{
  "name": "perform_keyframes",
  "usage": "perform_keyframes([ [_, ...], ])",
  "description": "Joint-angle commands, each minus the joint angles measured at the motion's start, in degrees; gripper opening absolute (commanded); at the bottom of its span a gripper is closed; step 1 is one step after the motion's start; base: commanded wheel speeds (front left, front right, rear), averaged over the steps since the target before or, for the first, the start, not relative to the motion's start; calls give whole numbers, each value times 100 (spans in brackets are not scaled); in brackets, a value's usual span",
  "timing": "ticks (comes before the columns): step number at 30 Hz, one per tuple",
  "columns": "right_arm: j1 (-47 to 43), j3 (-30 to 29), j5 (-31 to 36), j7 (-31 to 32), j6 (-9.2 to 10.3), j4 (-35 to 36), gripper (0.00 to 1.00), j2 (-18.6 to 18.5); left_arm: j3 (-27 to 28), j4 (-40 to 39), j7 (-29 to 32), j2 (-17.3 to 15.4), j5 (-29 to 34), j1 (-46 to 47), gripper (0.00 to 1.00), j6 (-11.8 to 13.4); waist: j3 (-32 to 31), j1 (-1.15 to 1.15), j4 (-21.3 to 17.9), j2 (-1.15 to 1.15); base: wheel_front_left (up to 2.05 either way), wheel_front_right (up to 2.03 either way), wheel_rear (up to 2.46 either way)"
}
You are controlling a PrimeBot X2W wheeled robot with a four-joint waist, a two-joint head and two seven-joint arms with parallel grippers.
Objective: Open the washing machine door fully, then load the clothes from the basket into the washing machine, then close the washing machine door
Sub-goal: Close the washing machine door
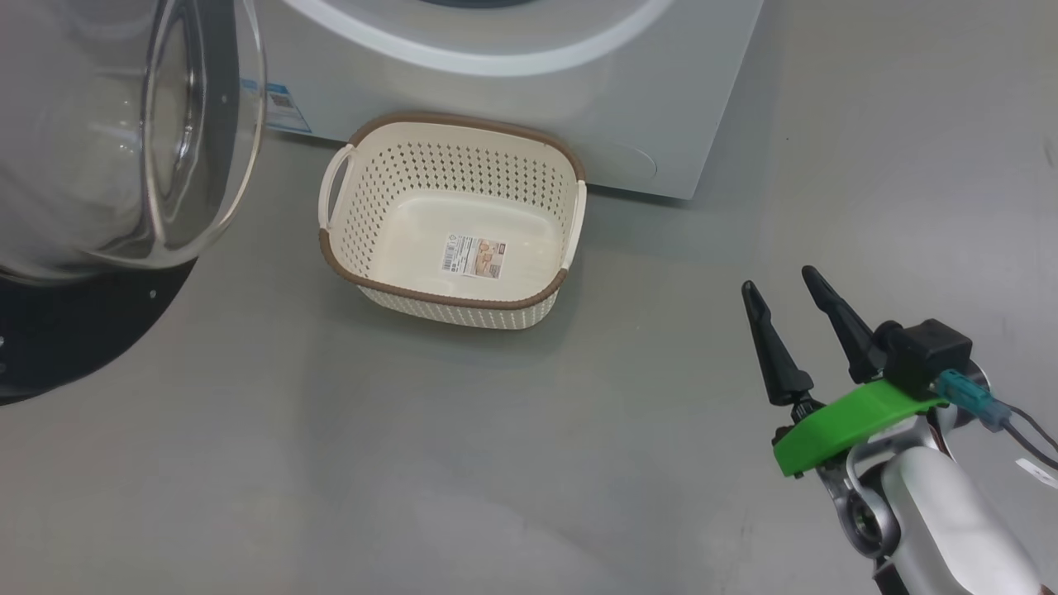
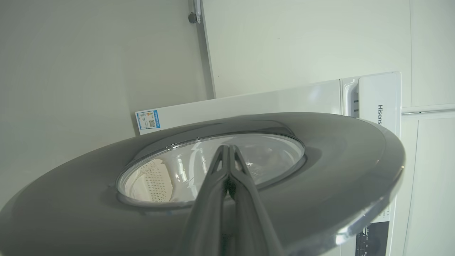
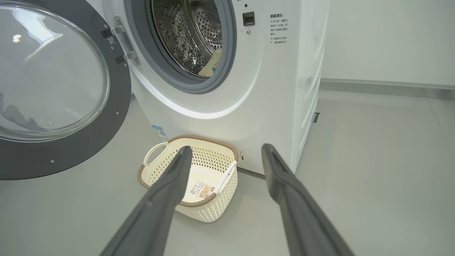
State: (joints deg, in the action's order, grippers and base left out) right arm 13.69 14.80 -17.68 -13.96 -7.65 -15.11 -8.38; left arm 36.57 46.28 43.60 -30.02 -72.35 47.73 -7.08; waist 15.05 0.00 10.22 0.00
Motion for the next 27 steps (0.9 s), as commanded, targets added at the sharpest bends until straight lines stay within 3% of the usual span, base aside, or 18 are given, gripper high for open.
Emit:
perform_keyframes([
  [1,73,82,-46,-79,16,141,100,41,2,-405,166,-193,-157,-120,0,-40,-51,0,8,0,0,0,0],
  [14,10,100,-101,-99,16,59,100,112,-237,-1770,942,550,-728,-1012,0,-40,-312,0,-62,0,0,0,0],
  [27,-104,83,-128,-103,16,74,100,176,-521,-2707,1131,1472,-892,-1643,0,-32,-542,0,-282,0,0,0,0],
])
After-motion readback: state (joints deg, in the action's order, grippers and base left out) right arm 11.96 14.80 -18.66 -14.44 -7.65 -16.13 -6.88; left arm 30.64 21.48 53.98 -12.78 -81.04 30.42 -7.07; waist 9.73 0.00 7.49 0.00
